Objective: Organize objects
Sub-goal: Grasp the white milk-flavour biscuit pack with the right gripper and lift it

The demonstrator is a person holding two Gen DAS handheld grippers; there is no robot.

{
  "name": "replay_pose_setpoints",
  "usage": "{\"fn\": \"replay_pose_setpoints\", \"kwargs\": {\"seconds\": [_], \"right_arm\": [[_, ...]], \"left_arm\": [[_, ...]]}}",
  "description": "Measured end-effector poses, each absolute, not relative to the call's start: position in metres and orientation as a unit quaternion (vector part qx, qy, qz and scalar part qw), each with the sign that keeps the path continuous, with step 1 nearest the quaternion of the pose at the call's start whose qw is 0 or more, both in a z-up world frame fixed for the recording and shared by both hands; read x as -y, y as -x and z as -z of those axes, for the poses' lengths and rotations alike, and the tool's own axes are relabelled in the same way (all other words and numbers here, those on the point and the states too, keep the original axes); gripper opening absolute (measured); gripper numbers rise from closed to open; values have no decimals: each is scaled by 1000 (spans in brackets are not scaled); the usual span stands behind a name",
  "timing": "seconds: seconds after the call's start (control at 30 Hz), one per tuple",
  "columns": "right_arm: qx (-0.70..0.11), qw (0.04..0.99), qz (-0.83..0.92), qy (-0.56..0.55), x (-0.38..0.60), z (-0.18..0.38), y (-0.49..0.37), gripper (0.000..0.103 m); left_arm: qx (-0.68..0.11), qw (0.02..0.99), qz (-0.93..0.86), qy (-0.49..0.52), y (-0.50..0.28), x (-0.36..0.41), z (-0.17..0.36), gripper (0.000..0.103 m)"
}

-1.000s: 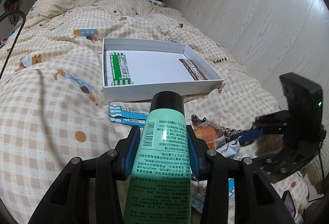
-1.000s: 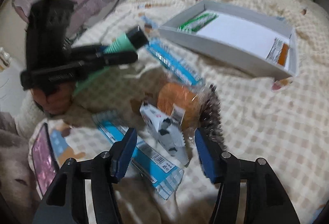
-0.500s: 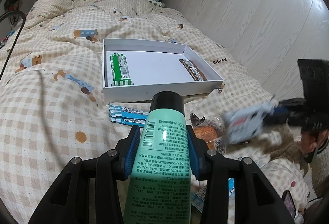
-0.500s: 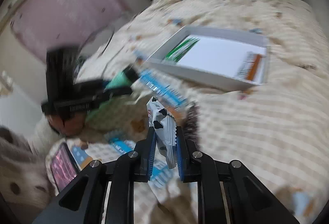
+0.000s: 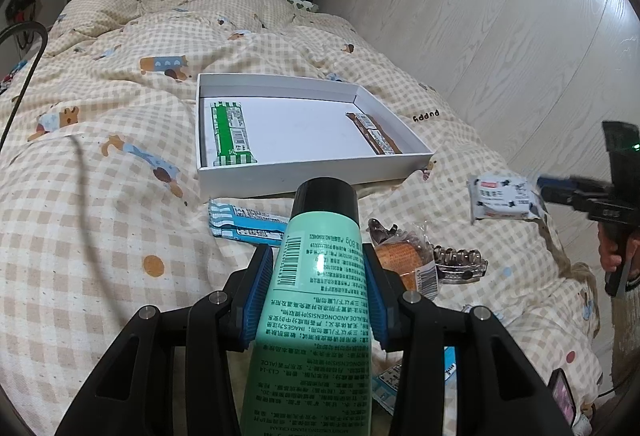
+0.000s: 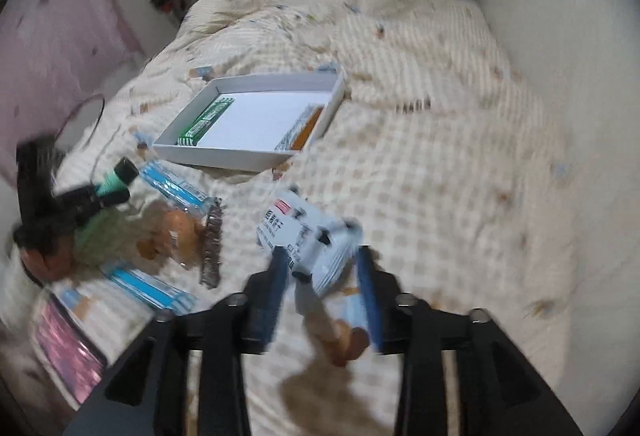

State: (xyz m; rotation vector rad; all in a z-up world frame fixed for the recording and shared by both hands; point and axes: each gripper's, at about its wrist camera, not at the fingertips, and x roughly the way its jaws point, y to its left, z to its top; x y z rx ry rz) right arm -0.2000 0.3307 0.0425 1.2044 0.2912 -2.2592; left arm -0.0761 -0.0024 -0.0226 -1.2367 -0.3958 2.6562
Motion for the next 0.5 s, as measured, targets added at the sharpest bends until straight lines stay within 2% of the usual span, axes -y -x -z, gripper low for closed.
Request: {"fn": "replay_pose_setpoints", "kwargs": {"seconds": [0.1,0.33,0.5], "right_arm": [[-119,325,832,-433,-322,-54,201,56],[-298,382,747,-455,-273,-28,211,56],[-356,388,719,-455,-264,-19,218,56]], "left_arm": [[133,93,-894,419,77,1,24,47],[133,92,-893,420,77,1,25,47],[135,91,-890,425,79,2,27,47]]}}
